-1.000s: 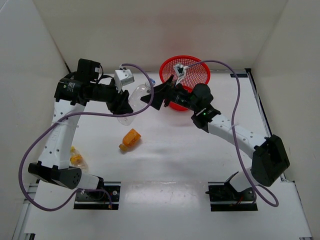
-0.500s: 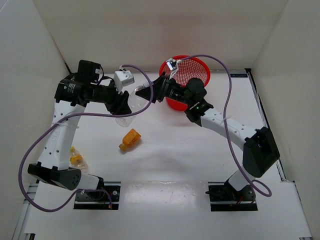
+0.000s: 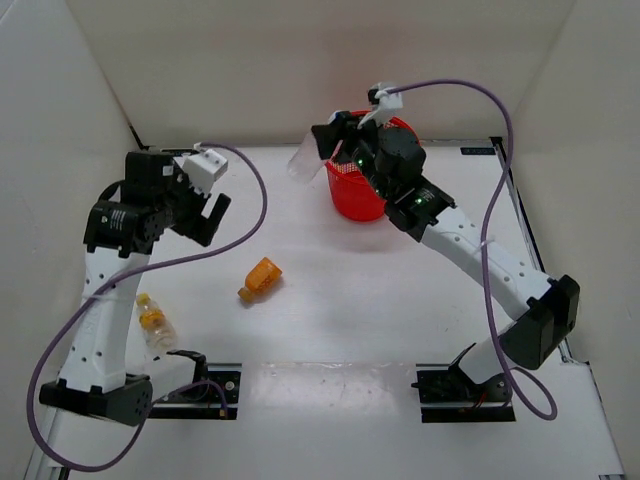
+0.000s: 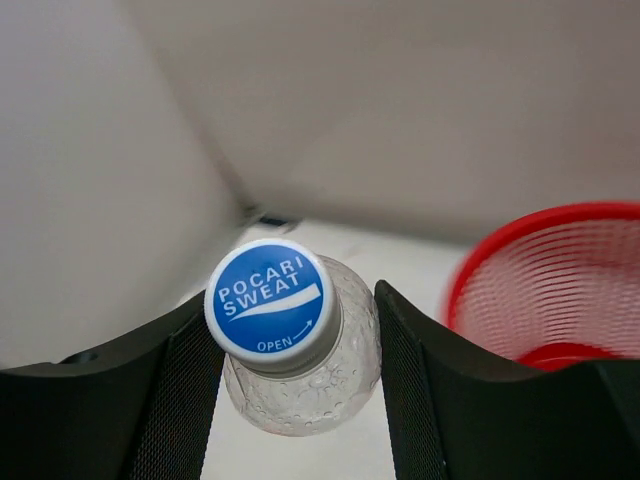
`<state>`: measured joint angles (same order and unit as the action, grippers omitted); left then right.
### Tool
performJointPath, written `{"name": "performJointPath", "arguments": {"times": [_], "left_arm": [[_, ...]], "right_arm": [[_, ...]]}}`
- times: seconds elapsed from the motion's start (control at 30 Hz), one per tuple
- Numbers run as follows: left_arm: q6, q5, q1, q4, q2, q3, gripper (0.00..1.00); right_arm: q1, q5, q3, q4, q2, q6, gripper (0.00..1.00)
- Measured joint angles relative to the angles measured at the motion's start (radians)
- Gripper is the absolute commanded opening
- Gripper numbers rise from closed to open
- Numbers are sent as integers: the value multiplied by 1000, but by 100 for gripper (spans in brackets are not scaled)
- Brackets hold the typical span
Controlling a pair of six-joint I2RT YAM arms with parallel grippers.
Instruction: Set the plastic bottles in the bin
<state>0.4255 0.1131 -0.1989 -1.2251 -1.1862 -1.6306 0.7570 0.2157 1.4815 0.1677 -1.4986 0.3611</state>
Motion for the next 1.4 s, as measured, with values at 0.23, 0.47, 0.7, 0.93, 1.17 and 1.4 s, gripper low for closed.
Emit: {"name": "performJointPath", "arguments": {"times": [0.23,0.47,0.7,0.93,1.17,1.4], "left_arm": [[-62,-272,133,-25,42,349,100],[-103,-317,310,-40,12,517,100],[-118,-314,455,3,-27,566,100],[-111,-356,581,77,-59,716,100],[-109,-281,716,132,-182,755,100],[-112,-206,761,207,-294,766,99]], "right_arm": [[-87,352,164,-49,-155,-262,15],[-173,477,225,-199,-409,-314,90],[-196,452,226,-290,-402,-303,100],[-158,388,194,-295,-213,-283,100],[-82,357,68,-235,-17,-262,100],[-76,345,-58,-217,30,-235,100]]}}
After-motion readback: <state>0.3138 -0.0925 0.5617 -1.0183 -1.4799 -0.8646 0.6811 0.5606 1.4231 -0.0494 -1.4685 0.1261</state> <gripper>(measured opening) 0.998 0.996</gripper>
